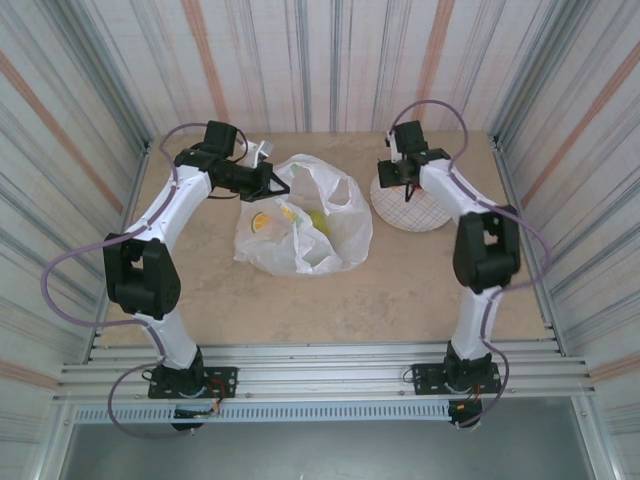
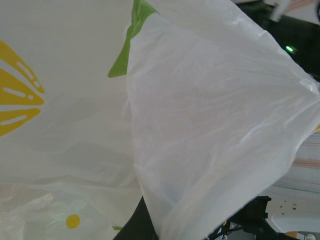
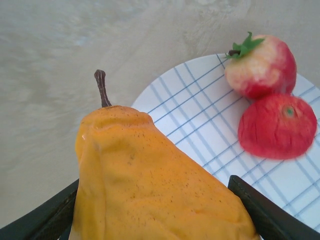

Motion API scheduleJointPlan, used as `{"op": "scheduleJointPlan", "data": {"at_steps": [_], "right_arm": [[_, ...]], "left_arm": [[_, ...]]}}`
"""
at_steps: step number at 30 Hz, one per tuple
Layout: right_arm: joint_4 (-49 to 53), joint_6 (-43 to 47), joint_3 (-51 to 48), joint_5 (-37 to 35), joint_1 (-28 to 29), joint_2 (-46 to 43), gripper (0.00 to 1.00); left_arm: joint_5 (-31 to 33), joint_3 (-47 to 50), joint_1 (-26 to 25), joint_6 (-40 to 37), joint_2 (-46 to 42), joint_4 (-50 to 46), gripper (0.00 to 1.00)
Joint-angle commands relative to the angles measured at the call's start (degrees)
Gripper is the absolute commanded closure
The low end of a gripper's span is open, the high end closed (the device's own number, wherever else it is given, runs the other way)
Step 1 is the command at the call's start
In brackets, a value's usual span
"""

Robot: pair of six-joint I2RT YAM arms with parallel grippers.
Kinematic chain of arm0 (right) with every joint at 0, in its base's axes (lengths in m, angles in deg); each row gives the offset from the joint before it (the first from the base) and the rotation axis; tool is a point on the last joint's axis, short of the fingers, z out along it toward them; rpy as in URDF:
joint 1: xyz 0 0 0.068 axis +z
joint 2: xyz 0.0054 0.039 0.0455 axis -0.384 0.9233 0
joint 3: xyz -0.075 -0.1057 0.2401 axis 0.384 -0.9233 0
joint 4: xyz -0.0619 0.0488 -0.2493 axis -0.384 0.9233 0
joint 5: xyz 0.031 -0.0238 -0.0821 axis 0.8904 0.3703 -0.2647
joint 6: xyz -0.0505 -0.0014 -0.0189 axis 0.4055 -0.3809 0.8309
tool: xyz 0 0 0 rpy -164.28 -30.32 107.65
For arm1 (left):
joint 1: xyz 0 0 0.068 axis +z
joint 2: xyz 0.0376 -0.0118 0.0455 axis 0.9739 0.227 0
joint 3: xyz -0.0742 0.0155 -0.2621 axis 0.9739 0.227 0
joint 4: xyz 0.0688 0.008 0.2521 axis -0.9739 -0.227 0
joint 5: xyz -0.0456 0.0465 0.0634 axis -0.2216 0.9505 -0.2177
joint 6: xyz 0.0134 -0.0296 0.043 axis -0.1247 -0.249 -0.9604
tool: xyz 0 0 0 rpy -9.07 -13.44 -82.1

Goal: Place the fruits into the plastic bag

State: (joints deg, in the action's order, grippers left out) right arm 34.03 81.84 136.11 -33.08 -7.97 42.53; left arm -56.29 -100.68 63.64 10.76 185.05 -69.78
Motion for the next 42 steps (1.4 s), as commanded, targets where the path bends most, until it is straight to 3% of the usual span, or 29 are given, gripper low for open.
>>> {"op": "scheduleJointPlan", "data": {"at_steps": [1,6,13,18,28,42], "right_arm": [[-6.94,-9.93,-11.96,9.70,0.07,-11.29,0.39],[-8.43,-14.77,-25.82,14.67,1.56,-23.75,0.40],[1.49,-13.44,-34.14,13.07,7.18,-32.47,0.39],[-4.77,-10.32,-40.76,16.13,12.07,-35.73,0.38],[-10.95,-2.79,-33.30,11.60,18.24,-24.93,0.39],[-35.28,-3.75,-27.87,3.29,24.20,-10.37,0.39]], "left_arm": [[-0.81,0.60,-0.31,-0.26,-0.96,-0.17,1.00],[-0.80,0.67,-0.33,-0.12,-0.83,-0.08,1.00],[-0.59,0.62,-0.34,-0.15,-1.44,-0.08,1.00],[-0.58,0.60,-0.38,0.02,-1.49,-0.08,1.00],[-0.63,0.77,-0.84,0.03,-1.49,0.01,1.00],[-0.61,0.75,-0.92,0.00,-1.54,0.01,1.00]]}}
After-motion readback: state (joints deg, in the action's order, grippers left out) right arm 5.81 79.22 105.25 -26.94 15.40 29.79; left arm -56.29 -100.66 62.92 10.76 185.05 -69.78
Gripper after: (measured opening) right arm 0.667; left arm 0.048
